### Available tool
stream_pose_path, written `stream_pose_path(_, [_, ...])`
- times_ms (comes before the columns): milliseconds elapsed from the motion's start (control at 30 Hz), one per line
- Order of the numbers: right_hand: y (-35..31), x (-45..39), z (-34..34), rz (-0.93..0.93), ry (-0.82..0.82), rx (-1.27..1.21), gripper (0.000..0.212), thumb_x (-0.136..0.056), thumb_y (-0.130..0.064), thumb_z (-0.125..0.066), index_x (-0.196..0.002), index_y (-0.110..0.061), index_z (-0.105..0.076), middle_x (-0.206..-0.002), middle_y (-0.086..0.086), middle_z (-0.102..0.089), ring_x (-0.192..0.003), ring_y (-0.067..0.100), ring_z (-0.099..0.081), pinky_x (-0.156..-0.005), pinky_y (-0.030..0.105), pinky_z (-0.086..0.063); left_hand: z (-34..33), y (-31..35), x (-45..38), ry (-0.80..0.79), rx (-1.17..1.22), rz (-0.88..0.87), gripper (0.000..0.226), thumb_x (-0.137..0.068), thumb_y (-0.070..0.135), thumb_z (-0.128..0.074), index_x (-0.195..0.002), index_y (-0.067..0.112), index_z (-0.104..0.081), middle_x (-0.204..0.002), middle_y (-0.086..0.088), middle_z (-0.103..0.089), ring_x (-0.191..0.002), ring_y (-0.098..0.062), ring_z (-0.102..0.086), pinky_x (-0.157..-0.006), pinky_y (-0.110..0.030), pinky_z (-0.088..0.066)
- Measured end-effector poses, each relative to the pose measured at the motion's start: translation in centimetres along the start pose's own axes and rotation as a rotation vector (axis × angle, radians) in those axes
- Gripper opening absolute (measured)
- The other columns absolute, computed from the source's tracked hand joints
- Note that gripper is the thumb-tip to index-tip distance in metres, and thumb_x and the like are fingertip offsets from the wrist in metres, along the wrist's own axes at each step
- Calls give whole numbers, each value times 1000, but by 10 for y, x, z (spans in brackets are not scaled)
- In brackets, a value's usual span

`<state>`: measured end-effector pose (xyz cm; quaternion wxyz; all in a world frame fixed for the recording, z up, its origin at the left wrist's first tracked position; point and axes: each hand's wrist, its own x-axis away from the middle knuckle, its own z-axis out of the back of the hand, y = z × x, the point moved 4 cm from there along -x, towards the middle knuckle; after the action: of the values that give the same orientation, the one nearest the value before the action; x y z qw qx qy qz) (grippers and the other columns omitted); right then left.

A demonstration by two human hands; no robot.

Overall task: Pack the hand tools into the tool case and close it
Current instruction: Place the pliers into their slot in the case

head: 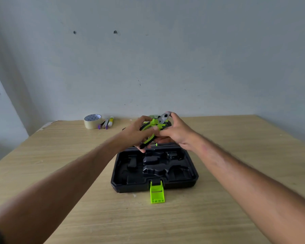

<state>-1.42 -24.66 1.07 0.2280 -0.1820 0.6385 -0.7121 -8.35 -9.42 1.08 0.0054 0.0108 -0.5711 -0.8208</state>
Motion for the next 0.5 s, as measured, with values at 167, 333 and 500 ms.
stream_pose_path(167, [13, 11, 15, -98, -122, 306, 73, -75, -8, -89, -135, -20, -50, -108, 16, -68, -71, 26, -70, -62, 34, -61, -11, -12, 2, -257, -116, 67, 74, -70, -1, -88, -129, 25, -50, -95, -20, -57, -65, -31, -64, -49, -33, -53])
stream_pose_path(333, [24, 16, 22, 17, -100, 708, 47, -80, -23, -86, -119, -28, -60, -106, -2, -60, -62, 14, -59, -58, 32, -54, -19, -18, -1, -220, -348, 15, 59, -74, 8, -85, -124, 21, -56, -94, -7, -58, -59, -13, -61, -50, -27, -51])
stream_pose_path(500, [23, 28, 26, -9, -168, 1011, 41, -82, -43, -81, -116, -32, -61, -99, -5, -70, -66, 16, -73, -54, 25, -45, -20, -18, 0, -164, -726, -116, 61, -72, 36, -88, -126, 27, -61, -101, 12, -60, -82, -3, -59, -68, -22, -45])
